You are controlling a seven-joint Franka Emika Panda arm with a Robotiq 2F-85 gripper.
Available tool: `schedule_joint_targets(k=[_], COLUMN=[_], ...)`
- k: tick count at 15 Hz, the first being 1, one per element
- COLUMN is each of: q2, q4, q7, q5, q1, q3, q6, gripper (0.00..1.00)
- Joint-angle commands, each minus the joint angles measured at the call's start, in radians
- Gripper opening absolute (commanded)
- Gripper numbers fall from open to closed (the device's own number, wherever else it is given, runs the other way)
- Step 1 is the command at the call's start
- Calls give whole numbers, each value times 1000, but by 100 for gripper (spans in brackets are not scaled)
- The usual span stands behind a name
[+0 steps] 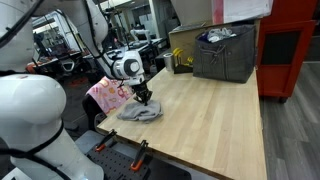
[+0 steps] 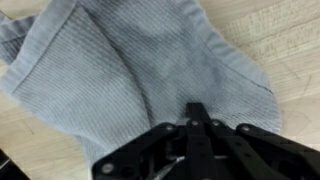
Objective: Remove the grey cloth from the chair and then put it on the table
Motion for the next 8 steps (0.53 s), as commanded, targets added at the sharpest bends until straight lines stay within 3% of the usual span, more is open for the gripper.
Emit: schedule_joint_targets(k=[1,4,8], q2=[86,131,204], q4=[72,144,258], q7=[186,215,234], q5=[-101,-175,-252], q1=[75,100,85], q3=[-52,-94,-144], q6=[22,-21,-76], gripper=[0,0,0])
